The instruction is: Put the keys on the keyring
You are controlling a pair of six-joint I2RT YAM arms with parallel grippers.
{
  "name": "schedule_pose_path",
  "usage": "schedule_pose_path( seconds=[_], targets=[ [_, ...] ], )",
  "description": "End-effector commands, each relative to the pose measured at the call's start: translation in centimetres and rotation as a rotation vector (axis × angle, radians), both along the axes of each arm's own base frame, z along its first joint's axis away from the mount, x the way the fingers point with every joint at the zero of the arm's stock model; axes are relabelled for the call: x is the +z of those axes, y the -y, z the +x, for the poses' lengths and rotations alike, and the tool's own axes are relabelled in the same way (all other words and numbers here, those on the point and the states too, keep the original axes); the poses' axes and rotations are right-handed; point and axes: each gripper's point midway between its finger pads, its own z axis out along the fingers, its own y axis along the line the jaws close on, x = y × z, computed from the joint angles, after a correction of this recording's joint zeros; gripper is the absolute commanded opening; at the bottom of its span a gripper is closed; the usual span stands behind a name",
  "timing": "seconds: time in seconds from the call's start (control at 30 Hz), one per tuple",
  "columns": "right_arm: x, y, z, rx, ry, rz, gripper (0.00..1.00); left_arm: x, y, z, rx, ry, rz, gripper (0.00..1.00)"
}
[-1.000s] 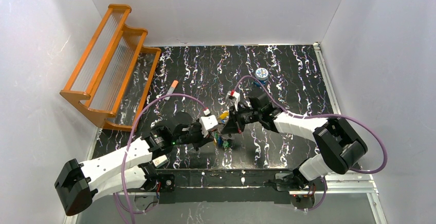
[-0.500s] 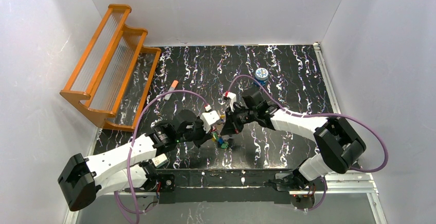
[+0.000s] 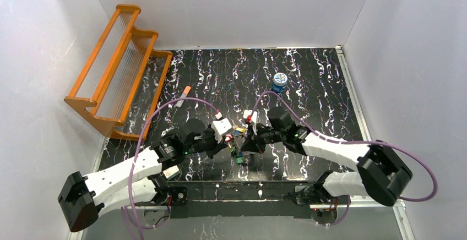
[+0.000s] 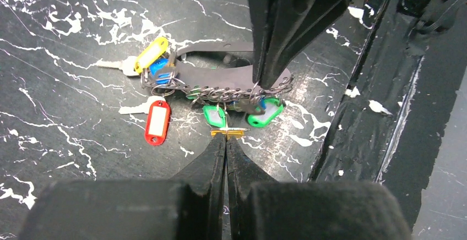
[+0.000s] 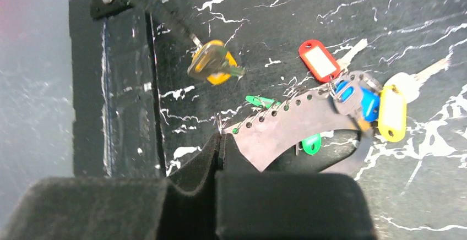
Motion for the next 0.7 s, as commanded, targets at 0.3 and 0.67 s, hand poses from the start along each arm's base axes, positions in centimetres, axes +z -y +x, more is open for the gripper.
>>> schedule_pose_path(
  seconds=[0.3,0.67],
  targets=[
    [3.6,0.7,-0.3,0.191,0.568,0.196,0.01,1.6,0.7,-1.3,-0.083,0.040,-0.090,0.00],
    [3.5,0.1,0.3,0.125,0.451,0.163,0.01,1.4,0.9,-1.4,-0.077,0.012,-0.093,0.00]
  ],
)
